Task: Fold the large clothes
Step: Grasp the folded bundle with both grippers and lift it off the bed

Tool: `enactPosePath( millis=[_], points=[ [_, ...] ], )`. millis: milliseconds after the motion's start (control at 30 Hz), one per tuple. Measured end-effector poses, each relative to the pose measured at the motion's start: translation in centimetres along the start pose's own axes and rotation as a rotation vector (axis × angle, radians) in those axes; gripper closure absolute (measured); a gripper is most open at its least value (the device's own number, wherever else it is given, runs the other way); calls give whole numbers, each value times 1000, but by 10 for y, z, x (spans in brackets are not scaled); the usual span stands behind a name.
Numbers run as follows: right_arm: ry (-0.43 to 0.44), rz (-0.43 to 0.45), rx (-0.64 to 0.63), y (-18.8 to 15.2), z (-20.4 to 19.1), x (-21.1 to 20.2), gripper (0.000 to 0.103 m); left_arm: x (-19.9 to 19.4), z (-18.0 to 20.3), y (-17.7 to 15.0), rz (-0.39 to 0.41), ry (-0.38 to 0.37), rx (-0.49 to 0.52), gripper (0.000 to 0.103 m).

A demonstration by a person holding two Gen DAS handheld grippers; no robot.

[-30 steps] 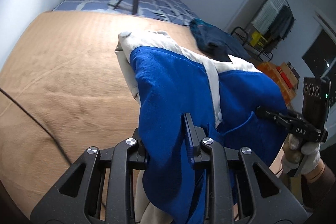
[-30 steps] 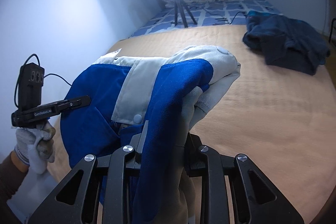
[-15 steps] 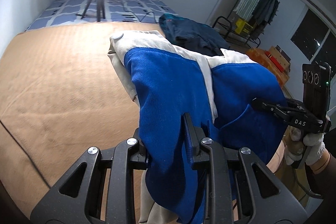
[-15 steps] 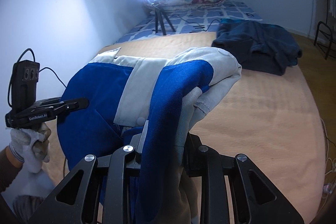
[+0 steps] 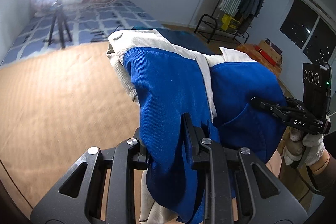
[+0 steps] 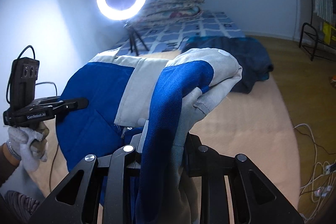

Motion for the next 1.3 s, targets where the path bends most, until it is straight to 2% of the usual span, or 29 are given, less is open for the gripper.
enactPosePath(
  millis=[367,600,800,1100,1300],
  points=[
    [-72,69,10,50,51,8,80,47,27,60,40,-7,85,80],
    [-107,108,5,82,69,22,81,71,31,97,75,-15,99,80],
    [-128,145,-1,113,80,37,81,90,26,133,111,-4,118,81],
    [-153,190,33,159,108,72,81,129,4,206,174,20,122,81],
    [-180,216,47,183,125,100,81,158,-12,236,200,32,106,82]
  ],
)
Point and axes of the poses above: each gripper's, at about its wrist camera, not at the fingertips, and x roughly the way its jaws point, z to its right, y to its top, the point moved 8 cm from there along x, roughly the way its jaws point, and after that the axes turned 13 degrees about -y, right-handed, at the moved point
